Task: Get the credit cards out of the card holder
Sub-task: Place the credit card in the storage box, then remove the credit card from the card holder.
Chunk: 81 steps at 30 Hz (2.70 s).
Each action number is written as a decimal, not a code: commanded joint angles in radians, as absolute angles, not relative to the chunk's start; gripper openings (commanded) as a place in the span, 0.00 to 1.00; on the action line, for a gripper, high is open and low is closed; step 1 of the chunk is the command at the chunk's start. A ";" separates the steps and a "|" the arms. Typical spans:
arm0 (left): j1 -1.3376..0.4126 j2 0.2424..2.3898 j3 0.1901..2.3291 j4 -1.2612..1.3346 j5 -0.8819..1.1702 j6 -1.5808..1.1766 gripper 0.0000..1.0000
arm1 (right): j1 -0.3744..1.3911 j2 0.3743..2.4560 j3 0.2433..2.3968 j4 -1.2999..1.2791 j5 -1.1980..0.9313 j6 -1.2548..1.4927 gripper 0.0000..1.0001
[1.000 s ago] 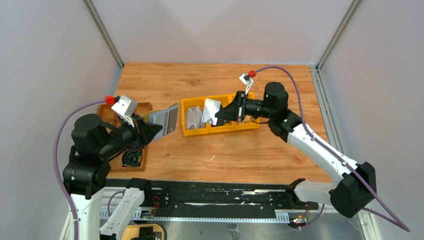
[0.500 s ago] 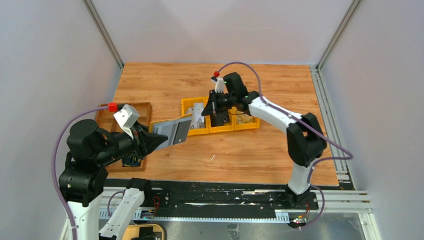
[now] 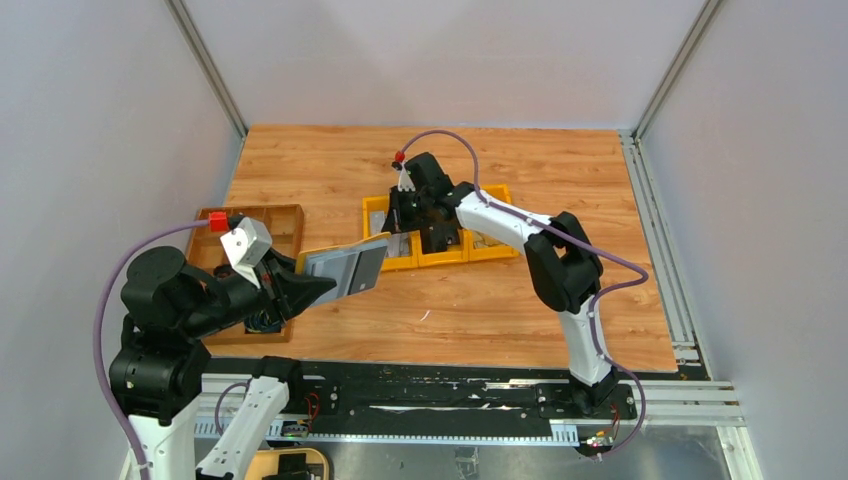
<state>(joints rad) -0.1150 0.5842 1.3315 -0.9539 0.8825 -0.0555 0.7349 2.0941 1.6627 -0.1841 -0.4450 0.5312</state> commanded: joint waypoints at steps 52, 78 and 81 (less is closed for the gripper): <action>-0.121 0.522 1.241 -0.488 0.864 -0.453 0.00 | 0.919 1.371 1.002 1.222 -0.826 0.957 0.59; -0.121 0.535 1.271 -0.919 1.000 -0.040 1.00 | 0.962 1.465 1.593 -0.564 -0.899 0.030 0.00; -0.121 0.538 1.274 -0.922 1.015 -0.026 1.00 | 0.980 1.486 1.622 -0.623 -0.881 0.005 0.00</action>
